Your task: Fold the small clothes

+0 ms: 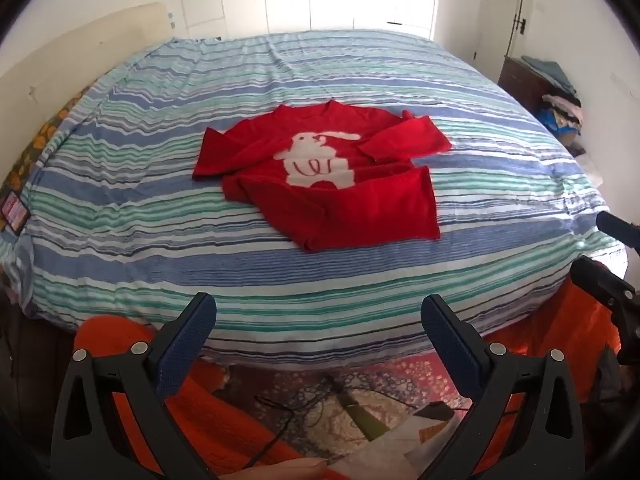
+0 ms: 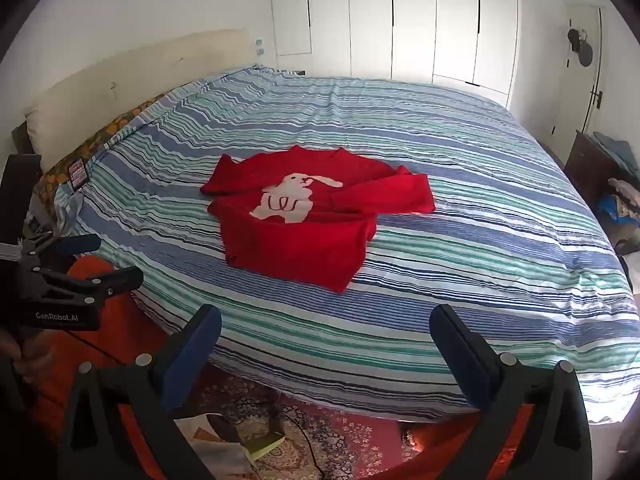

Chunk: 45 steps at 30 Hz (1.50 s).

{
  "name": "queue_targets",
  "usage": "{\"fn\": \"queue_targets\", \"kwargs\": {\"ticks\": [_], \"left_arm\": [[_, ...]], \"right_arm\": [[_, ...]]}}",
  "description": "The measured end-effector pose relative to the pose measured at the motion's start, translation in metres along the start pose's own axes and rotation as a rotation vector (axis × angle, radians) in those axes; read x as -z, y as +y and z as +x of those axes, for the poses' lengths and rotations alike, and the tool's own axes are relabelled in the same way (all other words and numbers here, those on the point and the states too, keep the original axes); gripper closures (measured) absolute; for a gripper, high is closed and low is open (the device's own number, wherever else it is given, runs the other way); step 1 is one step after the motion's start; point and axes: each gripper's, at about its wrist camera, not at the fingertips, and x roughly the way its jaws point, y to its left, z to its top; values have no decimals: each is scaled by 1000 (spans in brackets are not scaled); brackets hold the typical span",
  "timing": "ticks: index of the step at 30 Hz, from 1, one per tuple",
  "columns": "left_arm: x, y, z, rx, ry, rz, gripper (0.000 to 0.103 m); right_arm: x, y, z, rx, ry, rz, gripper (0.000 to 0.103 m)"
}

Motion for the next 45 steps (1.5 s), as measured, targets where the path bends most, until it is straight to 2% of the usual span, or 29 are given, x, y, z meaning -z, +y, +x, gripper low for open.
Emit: {"fn": "queue_targets", "kwargs": {"ticks": [6,24,28,31,33,36,38,40,41,42,45], "left_arm": [[-7,4,3,2,-1,8,1],[3,-1,4,-8,10,22,1],[1,11,10,4,17,-19,1],[-3,24,17,26,-11,-55,1],[-10,25,36,24,4,-14,1],[-21,19,79,76,38,61,3],[-29,15,111,153,75,53,10],[-39,10,148,200,127,41,26],[-43,4,160,227,133,29,28],[-46,0,174,228,157,32,28],[-50,-7,216,115,205,92,28]], "right_arm": [[-1,-1,0,-6,0,0,0],[2,-1,2,-11,5,5,0],[2,-1,2,-12,6,8,0],[1,-1,4,-14,9,13,0],[1,-3,5,-19,10,15,0],[-2,-8,9,-15,5,23,0],[-4,-14,12,-6,2,34,0],[-7,-17,15,9,-4,39,0],[-8,-19,15,18,-8,40,0],[-9,-21,16,25,-13,42,0],[-7,-25,17,36,-16,56,0]]}}
